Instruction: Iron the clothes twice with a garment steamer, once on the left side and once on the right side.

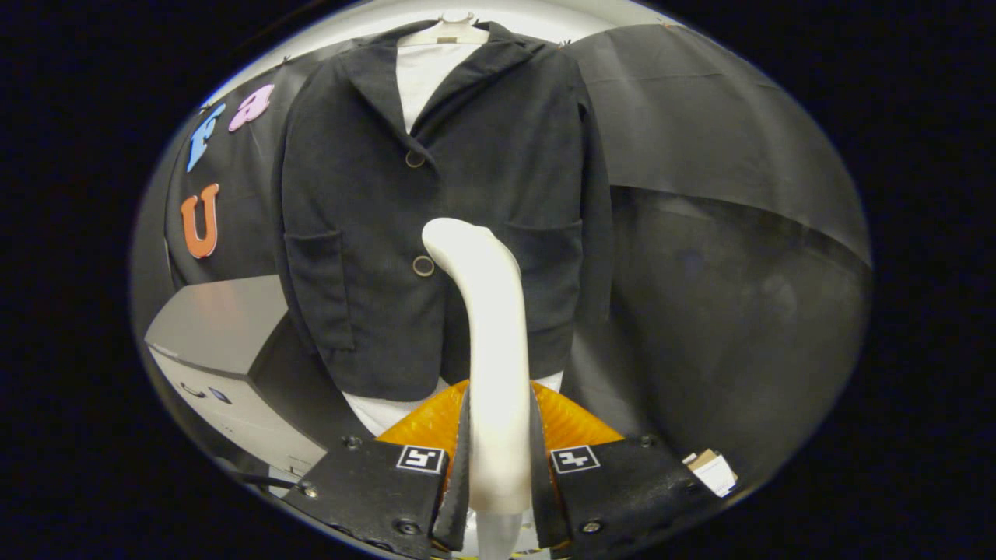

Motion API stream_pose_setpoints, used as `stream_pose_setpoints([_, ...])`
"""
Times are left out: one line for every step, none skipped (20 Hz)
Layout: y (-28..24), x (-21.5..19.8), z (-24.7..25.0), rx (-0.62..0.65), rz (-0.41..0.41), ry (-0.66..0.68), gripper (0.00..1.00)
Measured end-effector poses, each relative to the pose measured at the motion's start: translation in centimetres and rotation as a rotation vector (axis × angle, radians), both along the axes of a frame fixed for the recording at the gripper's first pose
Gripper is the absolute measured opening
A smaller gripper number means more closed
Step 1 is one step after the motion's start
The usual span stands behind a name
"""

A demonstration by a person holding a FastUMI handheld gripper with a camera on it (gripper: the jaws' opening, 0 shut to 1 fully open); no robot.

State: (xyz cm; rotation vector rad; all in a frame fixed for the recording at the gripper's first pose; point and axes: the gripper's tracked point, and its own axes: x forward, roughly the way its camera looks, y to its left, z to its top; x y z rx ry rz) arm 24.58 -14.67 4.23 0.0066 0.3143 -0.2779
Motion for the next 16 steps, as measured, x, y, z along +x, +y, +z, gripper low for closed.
stream_pose_setpoints([-0.2, -0.2, -0.7, 0.010, 0.005, 0.012, 0.37])
stream_pose_setpoints([-0.3, -0.3, -1.2, 0.019, 0.010, 0.025, 0.37])
stream_pose_setpoints([-0.6, -0.7, -1.9, 0.019, 0.016, 0.039, 0.37])
stream_pose_setpoints([-0.8, -0.5, -2.3, 0.016, 0.021, 0.049, 0.37])
stream_pose_setpoints([-1.2, -0.6, -3.0, 0.015, 0.028, 0.061, 0.36])
stream_pose_setpoints([-1.4, -0.6, -3.7, 0.021, 0.038, 0.074, 0.37])
stream_pose_setpoints([-1.6, -0.6, -4.2, 0.029, 0.047, 0.085, 0.37])
stream_pose_setpoints([-1.9, -0.4, -4.7, 0.032, 0.059, 0.095, 0.37])
stream_pose_setpoints([-2.3, -0.3, -5.2, 0.035, 0.069, 0.099, 0.37])
stream_pose_setpoints([-2.4, -0.2, -5.5, 0.042, 0.078, 0.103, 0.37])
stream_pose_setpoints([-2.5, 0.0, -5.9, 0.052, 0.090, 0.106, 0.36])
stream_pose_setpoints([-2.7, 0.2, -6.4, 0.062, 0.100, 0.109, 0.37])
stream_pose_setpoints([-3.0, 0.3, -7.0, 0.075, 0.108, 0.108, 0.37])
stream_pose_setpoints([-3.1, 0.5, -7.4, 0.084, 0.118, 0.103, 0.36])
stream_pose_setpoints([-3.2, 0.6, -7.7, 0.091, 0.127, 0.097, 0.36])
stream_pose_setpoints([-3.2, 0.7, -8.0, 0.102, 0.135, 0.095, 0.36])
